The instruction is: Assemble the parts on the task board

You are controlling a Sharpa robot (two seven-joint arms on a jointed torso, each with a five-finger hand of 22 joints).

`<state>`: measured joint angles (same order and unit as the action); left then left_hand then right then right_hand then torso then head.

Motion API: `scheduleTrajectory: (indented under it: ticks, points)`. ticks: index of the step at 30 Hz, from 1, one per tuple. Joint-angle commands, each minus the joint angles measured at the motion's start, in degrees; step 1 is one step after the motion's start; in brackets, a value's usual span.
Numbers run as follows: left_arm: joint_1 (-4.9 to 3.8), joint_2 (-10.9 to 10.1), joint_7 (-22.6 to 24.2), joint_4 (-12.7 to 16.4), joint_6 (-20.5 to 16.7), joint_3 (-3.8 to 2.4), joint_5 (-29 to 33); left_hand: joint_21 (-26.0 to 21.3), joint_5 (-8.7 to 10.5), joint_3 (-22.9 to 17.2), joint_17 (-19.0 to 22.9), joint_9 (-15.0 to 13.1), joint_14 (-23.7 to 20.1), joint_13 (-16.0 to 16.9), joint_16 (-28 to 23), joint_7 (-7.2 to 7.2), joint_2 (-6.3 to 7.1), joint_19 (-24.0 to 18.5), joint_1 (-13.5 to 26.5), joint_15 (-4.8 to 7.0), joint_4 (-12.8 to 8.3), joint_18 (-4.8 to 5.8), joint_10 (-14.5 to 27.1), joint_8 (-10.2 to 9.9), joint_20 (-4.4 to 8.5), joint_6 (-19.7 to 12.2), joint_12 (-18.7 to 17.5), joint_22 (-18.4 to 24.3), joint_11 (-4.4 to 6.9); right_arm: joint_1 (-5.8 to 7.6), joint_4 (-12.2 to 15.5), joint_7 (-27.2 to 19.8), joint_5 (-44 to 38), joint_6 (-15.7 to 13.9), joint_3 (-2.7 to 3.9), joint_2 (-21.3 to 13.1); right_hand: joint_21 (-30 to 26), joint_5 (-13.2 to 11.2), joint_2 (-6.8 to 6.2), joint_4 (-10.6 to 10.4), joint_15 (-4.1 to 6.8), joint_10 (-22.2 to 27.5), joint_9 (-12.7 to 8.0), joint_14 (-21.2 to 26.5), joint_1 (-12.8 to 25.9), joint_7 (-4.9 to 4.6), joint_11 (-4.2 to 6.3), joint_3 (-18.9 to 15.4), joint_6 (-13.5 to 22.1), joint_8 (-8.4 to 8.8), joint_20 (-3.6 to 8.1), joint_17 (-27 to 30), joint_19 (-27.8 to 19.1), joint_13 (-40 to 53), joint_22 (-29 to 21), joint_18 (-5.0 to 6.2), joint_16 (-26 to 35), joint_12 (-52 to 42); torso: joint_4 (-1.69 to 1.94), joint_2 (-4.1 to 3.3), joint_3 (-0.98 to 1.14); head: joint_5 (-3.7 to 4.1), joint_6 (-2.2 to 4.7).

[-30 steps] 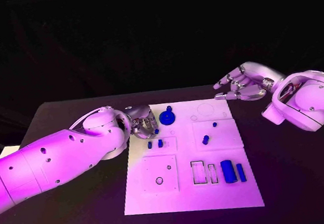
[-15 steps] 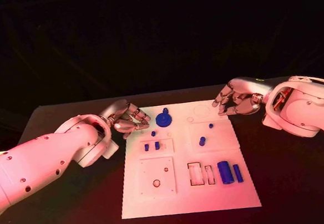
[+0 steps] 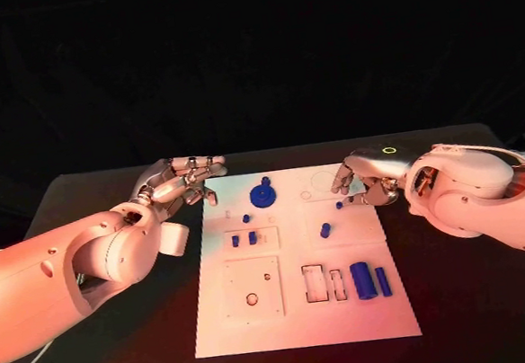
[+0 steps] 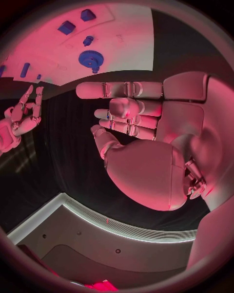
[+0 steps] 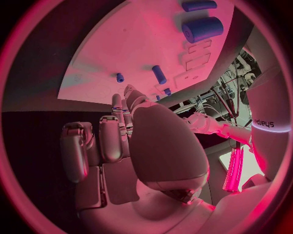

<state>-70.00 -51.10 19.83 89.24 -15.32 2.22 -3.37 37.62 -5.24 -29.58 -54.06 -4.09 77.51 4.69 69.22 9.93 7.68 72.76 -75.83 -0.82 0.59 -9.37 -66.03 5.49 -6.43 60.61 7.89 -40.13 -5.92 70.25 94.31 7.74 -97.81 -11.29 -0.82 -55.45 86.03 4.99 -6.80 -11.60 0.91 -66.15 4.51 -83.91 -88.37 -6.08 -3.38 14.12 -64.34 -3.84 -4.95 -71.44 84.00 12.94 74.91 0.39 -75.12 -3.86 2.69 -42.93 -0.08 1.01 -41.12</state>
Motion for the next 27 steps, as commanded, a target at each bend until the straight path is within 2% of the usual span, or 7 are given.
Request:
scheduleTrajectory:
  ticks: [1,5,6,13,22,27]
  points:
    - [0.07,-0.4,3.6,1.02,0.38,0.07,7.41,-0.24,0.31,0.43,0.13,0.03,-0.56,0.1,-0.28,0.04,-0.45,-0.32,0.2,0.04,0.0,-1.12,-0.25,0.26,0.04,0.25,0.35,0.12,0.19,-0.3,-0.42,2.62,-5.3,2.42,-0.12,0.79,-0.3,-0.37,-0.65,-0.05,-0.31,-0.07,-0.09,-2.91,0.37,-0.41,-0.35,0.5,0.28,0.24,-0.24,0.16,3.07,-0.61,8.95,1.15,0.32,0.2,0.02,-0.08,-0.02,0.29,0.02]
    - [0.11,-0.83,3.76,1.89,0.46,0.14,8.04,-0.32,0.31,0.63,0.15,0.03,-0.57,0.14,-0.26,0.04,-0.46,-0.32,0.3,0.04,0.02,-1.11,-0.19,0.3,0.04,0.23,0.52,0.17,0.19,-0.77,-0.7,3.21,-6.45,3.96,-0.28,1.43,-0.38,-0.86,-0.92,-0.09,-0.32,0.16,-0.15,-2.92,0.69,-0.36,-0.32,1.01,0.42,0.24,-0.23,0.35,3.06,-1.42,8.86,1.17,0.42,0.22,0.04,-0.13,-0.04,0.24,-0.14]
    - [0.12,-0.95,3.81,2.15,0.48,0.16,8.16,-0.32,0.31,0.63,0.15,0.03,-0.57,0.14,-0.26,0.04,-0.46,-0.32,0.3,0.04,0.02,-1.11,-0.19,0.3,0.04,0.23,0.52,0.17,0.19,-0.92,-0.76,3.4,-6.82,4.41,-0.31,1.58,-0.39,-0.95,-0.94,-0.09,-0.31,0.17,-0.15,-2.92,0.72,-0.34,-0.31,1.09,0.42,0.23,-0.23,0.38,3.05,-1.53,8.84,1.17,0.44,0.21,0.03,-0.11,0.03,0.28,-0.24]
    - [0.15,-1.4,3.93,2.98,0.56,0.2,8.4,-0.47,0.31,1.08,0.31,0.06,-0.62,0.2,-0.26,0.05,-0.43,-0.29,0.52,0.03,0.01,-1.1,0.07,0.33,0.05,0.09,0.83,0.29,0.18,-1.25,-1.17,3.92,-8.25,5.18,-0.37,2.23,-0.49,-1.25,-0.93,-0.14,-0.28,0.08,-0.11,-2.92,0.99,-0.28,-0.28,1.56,0.14,0.1,-0.19,0.61,3.02,-2.11,8.73,1.2,0.57,0.12,-0.07,-0.1,0.02,0.43,-0.4]
    - [0.16,-1.66,3.9,3.52,0.67,0.21,8.45,-0.61,0.3,1.45,0.45,0.09,-0.66,0.24,-0.25,0.09,-0.47,-0.25,0.72,0.01,0.05,-1.08,0.36,0.34,0.04,-0.08,1.1,0.4,0.14,-1.49,-1.78,3.92,-8.56,5.51,-0.4,2.97,-0.57,-1.35,-0.11,0.04,-0.16,-0.32,-0.01,-2.95,1.14,-0.17,-0.14,3.17,-0.46,0.02,-0.07,0.75,3.04,-3.35,8.66,1.21,0.58,0.01,0.03,-0.07,0.06,0.62,-0.62]
    - [0.17,-1.79,3.74,3.74,0.75,0.21,8.46,-0.67,0.28,1.59,0.5,0.12,-0.68,0.24,-0.24,0.12,-0.49,-0.22,0.74,-0.01,0.01,-1.08,0.55,0.32,0.04,-0.21,1.2,0.44,0.11,-1.69,-2.3,3.87,-8.57,5.89,-0.41,3.49,-0.59,-1.6,0.57,0.14,-0.11,-0.66,0.06,-2.96,1.4,-0.13,-0.09,4.19,-0.81,0.01,-0.01,0.82,3.07,-4.07,8.66,1.2,0.57,-0.04,-0.03,-0.09,0.01,0.6,-0.64]
